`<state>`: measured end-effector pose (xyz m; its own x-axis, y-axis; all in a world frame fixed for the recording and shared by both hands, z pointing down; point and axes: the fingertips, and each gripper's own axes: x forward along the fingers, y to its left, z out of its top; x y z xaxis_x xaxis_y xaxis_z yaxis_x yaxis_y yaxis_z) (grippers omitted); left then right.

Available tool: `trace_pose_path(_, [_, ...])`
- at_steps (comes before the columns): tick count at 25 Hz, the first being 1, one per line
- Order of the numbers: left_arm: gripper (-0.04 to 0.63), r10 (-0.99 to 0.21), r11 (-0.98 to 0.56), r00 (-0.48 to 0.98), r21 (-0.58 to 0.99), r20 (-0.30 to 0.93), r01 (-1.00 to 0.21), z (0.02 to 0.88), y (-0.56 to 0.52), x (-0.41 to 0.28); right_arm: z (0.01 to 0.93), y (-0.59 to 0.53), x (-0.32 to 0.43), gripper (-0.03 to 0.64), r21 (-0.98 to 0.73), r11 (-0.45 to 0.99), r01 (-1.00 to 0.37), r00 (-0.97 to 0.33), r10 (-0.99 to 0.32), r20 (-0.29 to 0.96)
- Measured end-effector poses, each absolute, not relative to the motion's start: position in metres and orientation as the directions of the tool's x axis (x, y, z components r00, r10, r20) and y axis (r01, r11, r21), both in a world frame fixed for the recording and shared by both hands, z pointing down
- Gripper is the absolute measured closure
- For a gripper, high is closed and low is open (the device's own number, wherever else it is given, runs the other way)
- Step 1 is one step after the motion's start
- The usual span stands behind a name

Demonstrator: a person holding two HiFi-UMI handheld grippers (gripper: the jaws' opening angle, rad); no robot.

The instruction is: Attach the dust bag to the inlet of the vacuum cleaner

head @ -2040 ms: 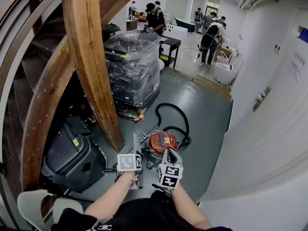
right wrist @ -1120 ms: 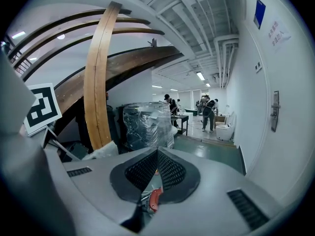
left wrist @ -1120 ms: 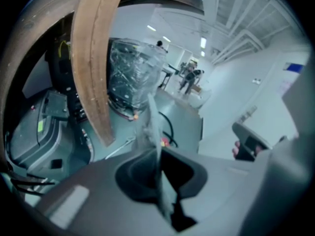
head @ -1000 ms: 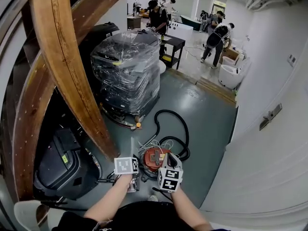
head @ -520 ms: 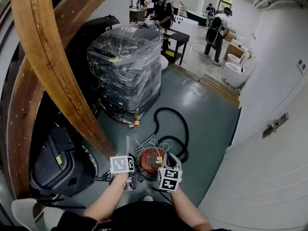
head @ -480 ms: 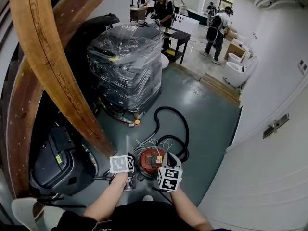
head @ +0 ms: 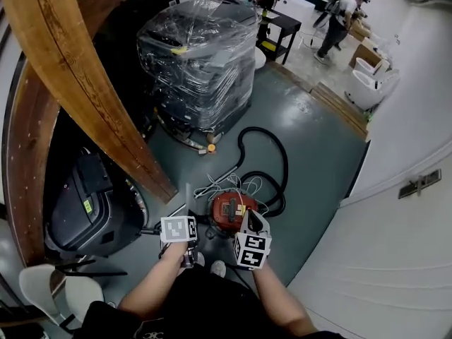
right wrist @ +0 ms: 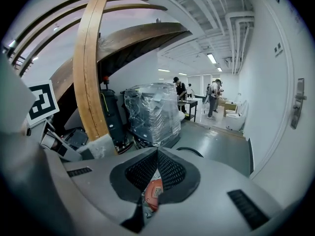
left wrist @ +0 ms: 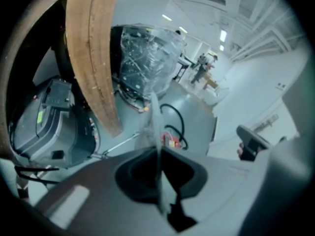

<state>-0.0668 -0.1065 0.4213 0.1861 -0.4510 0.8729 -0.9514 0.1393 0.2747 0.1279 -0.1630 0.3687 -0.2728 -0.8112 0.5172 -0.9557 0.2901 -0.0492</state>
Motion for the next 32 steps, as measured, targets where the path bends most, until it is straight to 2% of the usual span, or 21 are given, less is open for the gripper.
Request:
trace_pose_path(18, [0.577, -0.339, 0.137, 0.166, 0.223, 0.926, -0.965, 0.549, -0.110, -0.108, 0.507, -0.157, 0.112, 0.623, -0.060, 0.314, -0.947, -0.270, -0.684, 0.678])
trace_pose_path(32, [0.577, -0.300, 0.145, 0.134, 0.184, 0.944, -0.972, 0.688, -0.130, -0.140, 0.634, -0.186, 0.115, 0.623, -0.060, 0.272, -0.960, -0.234, -0.670, 0.704])
